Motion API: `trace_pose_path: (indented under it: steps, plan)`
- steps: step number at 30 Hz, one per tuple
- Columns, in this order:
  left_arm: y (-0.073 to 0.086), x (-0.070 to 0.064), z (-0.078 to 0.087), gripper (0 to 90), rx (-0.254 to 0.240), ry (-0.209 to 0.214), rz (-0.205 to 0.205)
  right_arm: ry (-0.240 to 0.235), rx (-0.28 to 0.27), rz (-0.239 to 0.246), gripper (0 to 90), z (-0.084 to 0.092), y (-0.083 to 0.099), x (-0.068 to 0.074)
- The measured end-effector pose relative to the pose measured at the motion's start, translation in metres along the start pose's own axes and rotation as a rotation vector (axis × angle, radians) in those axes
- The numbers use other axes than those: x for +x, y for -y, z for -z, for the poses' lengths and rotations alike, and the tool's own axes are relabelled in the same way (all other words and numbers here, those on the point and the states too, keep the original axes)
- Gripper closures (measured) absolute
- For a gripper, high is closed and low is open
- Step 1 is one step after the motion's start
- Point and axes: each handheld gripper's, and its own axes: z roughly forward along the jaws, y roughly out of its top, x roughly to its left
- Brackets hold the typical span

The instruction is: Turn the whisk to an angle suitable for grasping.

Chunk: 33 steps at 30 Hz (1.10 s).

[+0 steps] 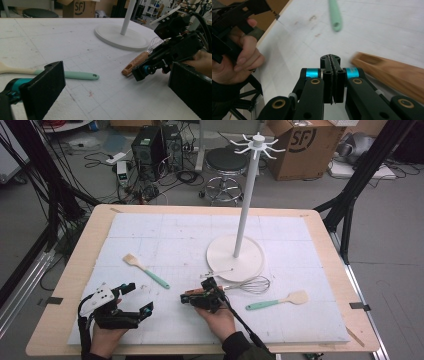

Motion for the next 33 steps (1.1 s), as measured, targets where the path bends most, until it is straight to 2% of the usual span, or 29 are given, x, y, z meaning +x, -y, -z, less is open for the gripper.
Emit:
trace_pose_path:
  steps: [6,9,12,15,17,26,28,30,33]
  plan:
    - [0.000,0.001,0.002,1.7,-0.007,0.001,0.002,0.063,-0.004,0.008,89.7,-0.021,-0.003,0.017]
    - [0.000,0.001,0.003,1.7,-0.009,0.001,0.005,0.112,-0.011,0.014,89.7,-0.027,-0.005,0.022]
    - [0.000,0.001,0.003,1.7,-0.009,0.003,0.004,0.145,-0.022,0.009,89.7,-0.027,-0.006,0.022]
    - [0.000,0.002,0.004,1.7,-0.009,0.003,0.007,0.209,-0.021,0.028,89.7,-0.024,-0.006,0.022]
    - [0.000,0.002,0.004,1.7,-0.009,0.002,0.005,0.234,-0.020,0.030,89.9,-0.023,-0.006,0.022]
    - [0.000,0.001,0.003,1.7,-0.005,0.002,0.003,0.291,-0.035,0.046,89.9,-0.018,-0.006,0.024]
    - [0.000,0.001,0.003,1.7,-0.005,0.002,0.003,0.326,-0.049,0.058,90.0,-0.014,-0.007,0.021]
    - [0.000,0.001,0.003,1.7,-0.006,0.001,0.003,0.328,-0.052,0.050,89.9,-0.013,-0.008,0.020]
    - [0.000,0.001,0.003,1.7,-0.004,0.001,0.004,0.302,-0.046,0.042,89.9,-0.012,-0.008,0.019]
